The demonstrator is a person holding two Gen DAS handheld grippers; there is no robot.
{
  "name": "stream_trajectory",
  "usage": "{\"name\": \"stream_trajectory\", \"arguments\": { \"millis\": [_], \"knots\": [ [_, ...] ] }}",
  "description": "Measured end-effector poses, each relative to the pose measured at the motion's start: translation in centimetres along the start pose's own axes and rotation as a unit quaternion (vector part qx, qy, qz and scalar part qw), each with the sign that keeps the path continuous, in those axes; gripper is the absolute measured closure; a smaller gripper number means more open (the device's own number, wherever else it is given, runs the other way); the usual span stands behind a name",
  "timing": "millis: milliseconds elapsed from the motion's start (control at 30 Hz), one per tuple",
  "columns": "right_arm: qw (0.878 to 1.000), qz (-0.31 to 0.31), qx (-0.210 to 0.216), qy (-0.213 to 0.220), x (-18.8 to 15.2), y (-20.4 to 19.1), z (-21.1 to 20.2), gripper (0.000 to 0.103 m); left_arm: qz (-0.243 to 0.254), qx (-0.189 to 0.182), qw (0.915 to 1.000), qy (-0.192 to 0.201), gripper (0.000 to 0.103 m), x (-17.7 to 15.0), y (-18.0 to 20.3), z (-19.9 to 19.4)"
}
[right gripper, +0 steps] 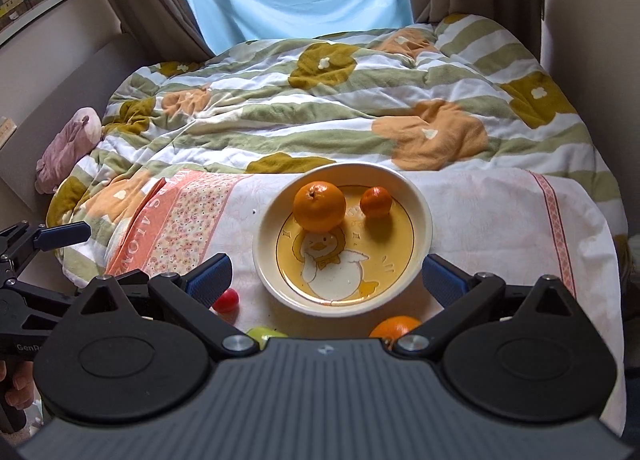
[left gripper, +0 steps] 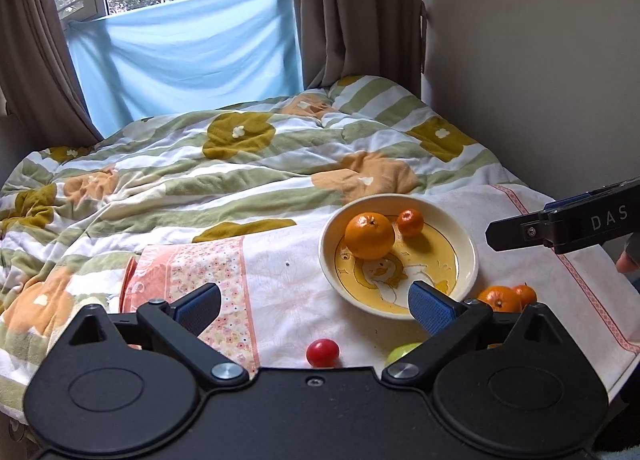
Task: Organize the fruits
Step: 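Lift both tools away from the bowl toward the remaining fruits, then grasp a red cherry tomato with the left tool while the right tool grasps a green apple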
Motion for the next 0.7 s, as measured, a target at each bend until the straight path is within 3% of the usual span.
{"name": "stream_trajectory", "arguments": {
  "millis": [267, 400, 700],
  "knots": [
    [0.999, 0.028, -0.033, -0.007, -4.4, -2.5, -0.4, 0.0, 0.028, -0.046, 0.9979, -0.035, 0.005, -4.5, -1.0, 0.8],
    [0.999, 0.026, -0.047, -0.005, -6.3, -4.0, 0.4, 0.0, 0.052, -0.07, 0.9945, -0.059, 0.022, -6.9, -1.2, 2.5],
    [0.999, -0.001, -0.049, -0.017, -9.0, -7.3, 4.7, 0.0, 0.079, -0.101, 0.9867, -0.1, 0.038, -10.7, -1.8, 7.4]
  ]
}}
Point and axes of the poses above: each gripper's, at about its wrist camera, not at the fingertips, and z roughly the way its jaws point, y to its right, x to its top, the point moved 3 cm from there along z, roughly the way its jaws point, and after that the axes turned 15 degrees about -x, right-handed, at the moved point
